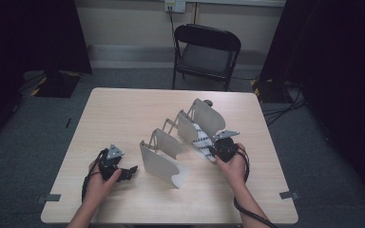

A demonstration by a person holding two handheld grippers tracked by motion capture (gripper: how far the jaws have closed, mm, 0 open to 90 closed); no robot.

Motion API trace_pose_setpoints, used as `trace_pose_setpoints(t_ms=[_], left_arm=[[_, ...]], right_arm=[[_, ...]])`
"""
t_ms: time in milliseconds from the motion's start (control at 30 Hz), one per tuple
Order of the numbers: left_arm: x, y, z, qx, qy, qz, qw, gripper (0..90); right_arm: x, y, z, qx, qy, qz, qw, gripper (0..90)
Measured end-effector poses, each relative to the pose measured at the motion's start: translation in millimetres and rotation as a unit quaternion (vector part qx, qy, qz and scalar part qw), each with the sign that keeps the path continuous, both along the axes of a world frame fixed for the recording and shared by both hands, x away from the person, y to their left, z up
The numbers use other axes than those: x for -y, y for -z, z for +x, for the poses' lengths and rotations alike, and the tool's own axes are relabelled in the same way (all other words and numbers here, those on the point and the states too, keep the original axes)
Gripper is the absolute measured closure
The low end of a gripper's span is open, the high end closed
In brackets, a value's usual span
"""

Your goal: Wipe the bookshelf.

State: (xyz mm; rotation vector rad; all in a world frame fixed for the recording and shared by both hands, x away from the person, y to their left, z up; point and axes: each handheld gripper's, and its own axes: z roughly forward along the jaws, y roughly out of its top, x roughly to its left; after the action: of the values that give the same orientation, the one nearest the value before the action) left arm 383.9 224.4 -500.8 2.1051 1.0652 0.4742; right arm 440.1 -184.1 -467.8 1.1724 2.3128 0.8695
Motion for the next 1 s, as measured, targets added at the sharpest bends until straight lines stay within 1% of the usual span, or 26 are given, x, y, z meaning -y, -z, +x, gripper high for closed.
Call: trace_pose_setpoints(t_ms=[33, 167, 200, 233, 267, 300, 333, 367, 400, 433, 467, 500, 567, 600, 633, 700, 733, 800, 867, 900, 967, 1000], left_arm=[[0.0, 0.0, 0.0, 0.0, 0.0, 0.0, 1.0, 13.5], [0.0, 0.0, 0.0, 0.0, 0.0, 0.0, 1.0, 13.4], [0.0, 0.0, 0.0, 0.0, 0.0, 0.0, 1.0, 13.4], [0.0, 0.0, 0.0, 0.0, 0.0, 0.0, 1.0, 13.4], [0.0, 0.0, 0.0, 0.0, 0.0, 0.0, 1.0, 13.4], [0.0, 0.0, 0.0, 0.0, 0.0, 0.0, 1.0, 13.5], [-0.2, -0.1, 0.1, 0.0, 0.001, 0.001, 1.0, 13.4], [-0.2, -0.1, 0.1, 0.0, 0.001, 0.001, 1.0, 13.4], [0.0, 0.0, 0.0, 0.0, 0.0, 0.0, 1.0, 13.4], [0.0, 0.0, 0.0, 0.0, 0.0, 0.0, 1.0, 13.5], [0.0, 0.0, 0.0, 0.0, 0.0, 0.0, 1.0, 13.4], [0.0, 0.0, 0.0, 0.0, 0.0, 0.0, 1.0, 13.4], [0.0, 0.0, 0.0, 0.0, 0.0, 0.0, 1.0, 13.4], [0.0, 0.0, 0.0, 0.0, 0.0, 0.0, 1.0, 13.4], [0.0, 0.0, 0.0, 0.0, 0.0, 0.0, 1.0, 13.4], [-0.1, -0.1, 0.1, 0.0, 0.001, 0.001, 1.0, 13.4], [-0.1, -0.1, 0.1, 0.0, 0.001, 0.001, 1.0, 13.5], [-0.1, -0.1, 0.1, 0.0, 0.001, 0.001, 1.0, 13.4], [-0.2, -0.1, 0.1, 0.0, 0.001, 0.001, 1.0, 13.4], [-0.2, -0.1, 0.1, 0.0, 0.001, 0.001, 1.0, 13.4], [-0.2, -0.1, 0.1, 0.0, 0.001, 0.001, 1.0, 13.4], [-0.2, -0.1, 0.1, 0.0, 0.001, 0.001, 1.0, 13.4]], right_arm=[[0.0, 0.0, 0.0, 0.0, 0.0, 0.0, 1.0, 80.2], [4.6, -16.7, -2.3, 0.011, 0.001, 0.008, 0.9999, 80.3], [4.6, -16.7, -2.3, 0.011, 0.001, 0.008, 0.9999, 80.3], [5.4, -21.7, -2.5, 0.016, 0.0, 0.009, 0.9998, 80.3], [6.1, -33.4, -3.6, 0.024, -0.002, 0.006, 0.9997, 80.4], [6.1, -33.4, -3.6, 0.024, -0.002, 0.006, 0.9997, 80.4], [6.6, -46.3, -4.5, 0.036, -0.005, 0.007, 0.9993, 80.3], [6.6, -46.3, -4.5, 0.036, -0.005, 0.007, 0.9993, 80.3], [6.7, -61.0, -5.6, 0.048, -0.007, 0.006, 0.9988, 80.3], [6.7, -61.0, -5.6, 0.048, -0.007, 0.006, 0.9988, 80.3], [6.9, -77.7, -6.2, 0.062, -0.005, 0.008, 0.998, 80.3], [6.9, -77.7, -6.2, 0.062, -0.005, 0.008, 0.998, 80.3], [7.5, -95.0, -5.6, 0.077, -0.005, 0.01, 0.997, 80.3], [8.7, -112.1, -4.3, 0.092, -0.004, 0.011, 0.9957, 80.3], [8.7, -112.1, -4.3, 0.092, -0.004, 0.011, 0.9957, 80.3], [10.1, -128.0, -1.2, 0.102, -0.001, 0.014, 0.9947, 80.2], [10.4, -134.2, 2.7, 0.103, 0.002, 0.014, 0.9946, 80.2], [10.0, -134.0, 4.3, 0.101, 0.002, 0.012, 0.9949, 80.2], [8.4, -125.3, 7.9, 0.09, 0.003, 0.012, 0.9958, 80.2], [8.4, -125.3, 7.9, 0.09, 0.003, 0.012, 0.9958, 80.2], [8.2, -115.8, 9.2, 0.081, 0.006, 0.013, 0.9966, 80.2], [9.4, -104.5, 10.1, 0.07, 0.004, 0.011, 0.9974, 80.2]])
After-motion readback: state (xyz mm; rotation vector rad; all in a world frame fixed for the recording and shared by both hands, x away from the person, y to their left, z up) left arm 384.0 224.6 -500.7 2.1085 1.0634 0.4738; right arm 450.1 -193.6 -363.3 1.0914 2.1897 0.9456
